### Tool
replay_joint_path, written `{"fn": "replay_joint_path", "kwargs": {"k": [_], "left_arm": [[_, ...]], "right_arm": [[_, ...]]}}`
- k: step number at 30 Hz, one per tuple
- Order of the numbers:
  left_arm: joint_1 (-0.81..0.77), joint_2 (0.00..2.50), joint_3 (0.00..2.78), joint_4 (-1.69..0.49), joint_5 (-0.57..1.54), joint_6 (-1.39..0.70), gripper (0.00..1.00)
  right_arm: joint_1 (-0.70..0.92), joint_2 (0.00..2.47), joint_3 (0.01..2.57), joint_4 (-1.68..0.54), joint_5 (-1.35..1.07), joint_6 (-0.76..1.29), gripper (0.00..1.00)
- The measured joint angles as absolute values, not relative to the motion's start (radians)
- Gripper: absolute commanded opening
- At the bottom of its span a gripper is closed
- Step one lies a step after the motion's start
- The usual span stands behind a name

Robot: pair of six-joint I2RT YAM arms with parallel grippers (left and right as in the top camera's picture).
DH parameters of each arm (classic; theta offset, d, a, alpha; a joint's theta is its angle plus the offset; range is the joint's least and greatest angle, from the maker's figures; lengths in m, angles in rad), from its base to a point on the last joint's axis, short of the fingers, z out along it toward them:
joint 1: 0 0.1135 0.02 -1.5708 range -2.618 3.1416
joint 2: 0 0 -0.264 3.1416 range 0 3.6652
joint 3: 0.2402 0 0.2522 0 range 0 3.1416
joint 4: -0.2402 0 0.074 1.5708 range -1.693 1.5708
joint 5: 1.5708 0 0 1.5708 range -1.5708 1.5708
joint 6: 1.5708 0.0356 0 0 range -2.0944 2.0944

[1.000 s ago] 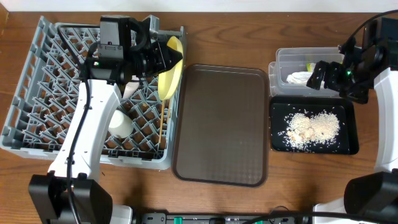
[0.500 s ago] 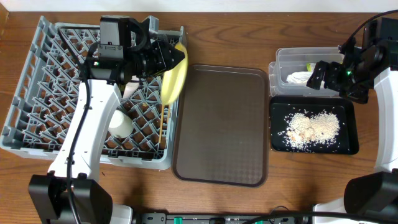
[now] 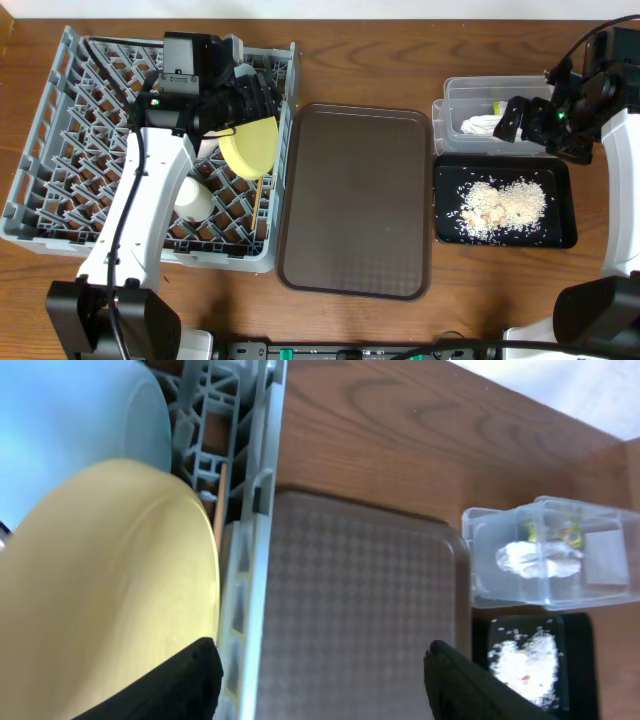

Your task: Sort waste into correct bins and load items into the dishwasher

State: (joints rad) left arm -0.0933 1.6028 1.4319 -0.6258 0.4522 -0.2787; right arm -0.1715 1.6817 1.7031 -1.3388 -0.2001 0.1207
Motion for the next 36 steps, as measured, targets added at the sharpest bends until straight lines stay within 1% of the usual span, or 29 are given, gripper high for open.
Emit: {"fn": "replay_joint_path", "kwargs": {"k": [4,8,13,15,20,23,26,30,33,34,36], "left_arm": [[-0.093,1.57,1.432,-0.626,0.44,-0.218,0.68],[-0.101,1.533,1.432,-0.635,0.427,-0.142,0.68],[-0.142,1.53,1.431,-0.732,0.287,-0.096,0.69],[-0.154,1.53,1.431,-0.826,0.224,-0.096,0.69],[-0.151,1.53,1.43,-1.041,0.146,-0.096,0.7],[-0.151,1.53,1.429,-1.091,0.128,-0.096,0.74],[-0.151,1.525,1.428,-1.142,0.119,-0.099,0.74],[-0.151,1.449,1.367,-1.107,0.11,-0.101,0.75],[-0.151,1.33,1.279,-1.041,0.105,-0.101,0.75],[-0.151,1.269,1.238,-1.012,0.105,-0.101,0.82],[-0.151,1.165,1.169,-0.962,0.104,-0.102,0.82]], "right_arm": [[-0.17,1.682,1.703,-1.276,-0.203,0.121,0.99],[-0.16,1.682,1.703,-1.127,-0.218,0.121,0.99],[-0.11,1.682,1.705,-0.986,-0.219,0.097,0.99],[-0.085,1.682,1.705,-1.002,-0.189,0.091,0.99],[-0.074,1.682,1.705,-1.132,-0.138,0.085,0.99],[-0.075,1.682,1.705,-1.192,-0.124,0.082,0.99],[-0.075,1.681,1.691,-1.226,-0.116,0.081,0.99],[-0.075,1.642,1.578,-1.166,-0.104,0.078,0.99],[-0.075,1.539,1.43,-1.075,-0.097,0.078,0.99],[-0.074,1.483,1.372,-1.033,-0.096,0.077,0.99],[-0.075,1.368,1.272,-0.96,-0.095,0.076,0.99]]}}
